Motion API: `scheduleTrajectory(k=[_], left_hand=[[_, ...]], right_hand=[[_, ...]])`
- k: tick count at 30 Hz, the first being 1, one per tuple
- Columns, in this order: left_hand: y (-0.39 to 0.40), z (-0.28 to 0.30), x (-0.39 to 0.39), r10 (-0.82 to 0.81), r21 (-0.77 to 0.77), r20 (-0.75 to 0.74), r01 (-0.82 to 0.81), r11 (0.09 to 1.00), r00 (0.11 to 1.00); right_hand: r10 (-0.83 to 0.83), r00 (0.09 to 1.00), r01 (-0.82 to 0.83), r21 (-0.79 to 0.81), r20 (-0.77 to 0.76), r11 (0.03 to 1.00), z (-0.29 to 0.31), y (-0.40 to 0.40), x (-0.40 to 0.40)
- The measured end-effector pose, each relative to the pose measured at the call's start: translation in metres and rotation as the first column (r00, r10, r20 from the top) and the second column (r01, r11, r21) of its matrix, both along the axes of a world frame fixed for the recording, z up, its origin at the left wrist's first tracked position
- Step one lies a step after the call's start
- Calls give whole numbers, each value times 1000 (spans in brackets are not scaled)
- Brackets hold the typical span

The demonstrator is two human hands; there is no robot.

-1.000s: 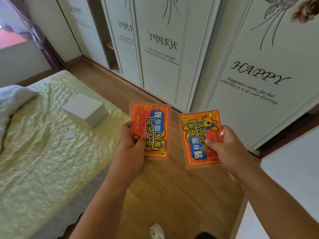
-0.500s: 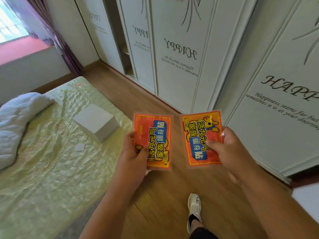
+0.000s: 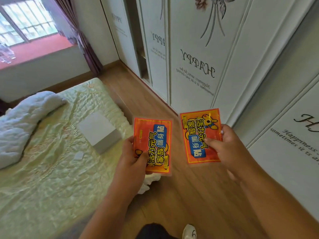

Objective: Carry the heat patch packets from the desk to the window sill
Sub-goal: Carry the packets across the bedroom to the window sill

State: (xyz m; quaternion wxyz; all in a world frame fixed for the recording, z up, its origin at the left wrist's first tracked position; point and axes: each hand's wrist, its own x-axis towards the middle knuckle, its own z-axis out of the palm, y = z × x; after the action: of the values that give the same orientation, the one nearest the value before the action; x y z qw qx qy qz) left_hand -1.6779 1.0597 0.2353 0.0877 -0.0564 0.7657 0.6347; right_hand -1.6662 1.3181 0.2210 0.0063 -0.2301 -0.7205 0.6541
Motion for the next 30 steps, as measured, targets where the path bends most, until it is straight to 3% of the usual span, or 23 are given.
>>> scheduleTrajectory(k=[8,16,26,30], left_hand=[[21,-14,-90,29,-22,39,-28,999,999],[32,-11,-235,30,120,13,-31,992,999],[23,0,-369,52,73,-83,-46,996,995],[22,-10,-401,101,44,-38,-100,994,994]], right_hand=[[66,995,-67,16,72,998,-10,16,-86],[54,995,-63,116,81,991,3,22,-204],[69,996,-75,120,52,990,14,13,-336],[125,990,-131,90,64,987,7,14,-391]])
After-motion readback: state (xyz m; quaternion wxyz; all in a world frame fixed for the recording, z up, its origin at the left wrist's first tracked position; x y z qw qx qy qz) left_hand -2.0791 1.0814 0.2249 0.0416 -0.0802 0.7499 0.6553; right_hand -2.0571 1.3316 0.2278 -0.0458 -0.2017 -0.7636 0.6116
